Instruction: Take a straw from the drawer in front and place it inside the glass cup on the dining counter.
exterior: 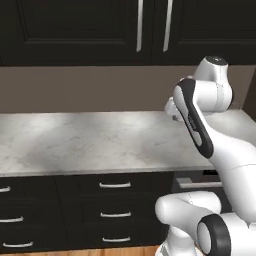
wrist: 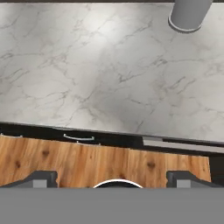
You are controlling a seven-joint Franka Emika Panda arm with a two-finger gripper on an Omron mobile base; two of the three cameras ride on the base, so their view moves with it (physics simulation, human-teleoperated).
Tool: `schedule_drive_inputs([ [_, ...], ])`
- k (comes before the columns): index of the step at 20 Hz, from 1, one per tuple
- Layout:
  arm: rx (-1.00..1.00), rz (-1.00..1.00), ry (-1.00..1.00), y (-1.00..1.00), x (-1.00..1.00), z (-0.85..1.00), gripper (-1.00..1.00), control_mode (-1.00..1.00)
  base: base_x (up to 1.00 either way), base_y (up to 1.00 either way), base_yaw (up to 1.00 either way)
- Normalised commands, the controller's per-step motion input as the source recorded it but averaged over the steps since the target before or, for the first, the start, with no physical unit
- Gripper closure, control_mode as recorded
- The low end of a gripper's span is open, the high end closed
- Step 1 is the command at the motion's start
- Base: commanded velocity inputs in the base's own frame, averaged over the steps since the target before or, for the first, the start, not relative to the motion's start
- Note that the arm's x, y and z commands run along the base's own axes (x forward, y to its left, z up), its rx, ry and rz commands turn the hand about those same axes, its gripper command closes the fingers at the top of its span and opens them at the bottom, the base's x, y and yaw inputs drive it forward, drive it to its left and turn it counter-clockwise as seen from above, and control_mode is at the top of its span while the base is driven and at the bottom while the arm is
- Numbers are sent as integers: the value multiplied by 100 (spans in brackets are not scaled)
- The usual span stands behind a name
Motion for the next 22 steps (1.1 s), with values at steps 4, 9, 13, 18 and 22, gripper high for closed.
schedule_drive_inputs([
  [4, 0, 0, 0, 0, 0, 0, -100, 100, 0, -76, 45],
  [9, 0, 0, 0, 0, 0, 0, -100, 100, 0, -62, 44],
  [13, 0, 0, 0, 0, 0, 0, -100, 100, 3, -51, 43],
  [18, 0, 0, 0, 0, 0, 0, -100, 100, 15, -36, 35],
  [22, -1, 7, 0, 3, 4, -3, -100, -100, 11, -5, 11],
])
